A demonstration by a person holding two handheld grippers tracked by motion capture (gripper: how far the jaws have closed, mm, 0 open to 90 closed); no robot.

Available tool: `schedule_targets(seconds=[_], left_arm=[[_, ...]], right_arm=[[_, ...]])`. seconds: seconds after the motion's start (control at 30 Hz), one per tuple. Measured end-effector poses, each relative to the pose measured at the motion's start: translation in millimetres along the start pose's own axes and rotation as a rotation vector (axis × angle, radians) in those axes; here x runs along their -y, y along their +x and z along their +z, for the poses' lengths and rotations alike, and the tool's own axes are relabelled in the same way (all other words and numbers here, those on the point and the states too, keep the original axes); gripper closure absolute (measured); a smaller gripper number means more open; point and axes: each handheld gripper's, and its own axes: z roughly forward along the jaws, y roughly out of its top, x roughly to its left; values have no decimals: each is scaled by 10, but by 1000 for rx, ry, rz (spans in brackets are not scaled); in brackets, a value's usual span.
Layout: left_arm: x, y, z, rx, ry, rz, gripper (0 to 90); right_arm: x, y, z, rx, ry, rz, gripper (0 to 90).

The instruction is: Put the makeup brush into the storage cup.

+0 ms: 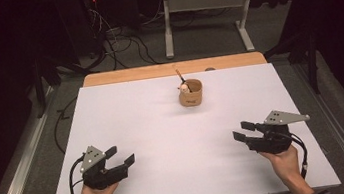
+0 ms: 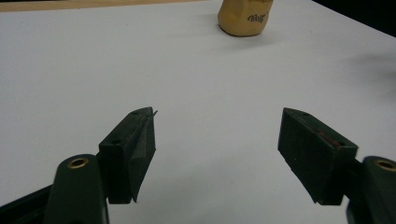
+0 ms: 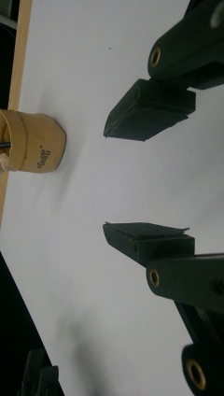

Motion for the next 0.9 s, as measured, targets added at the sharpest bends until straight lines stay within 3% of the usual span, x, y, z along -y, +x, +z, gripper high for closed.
schedule_targets(seconds=[0.9], left_arm=[[-2, 0, 3, 2, 1, 2, 282]], right_arm=[[164, -94, 47, 33, -10, 63, 481]])
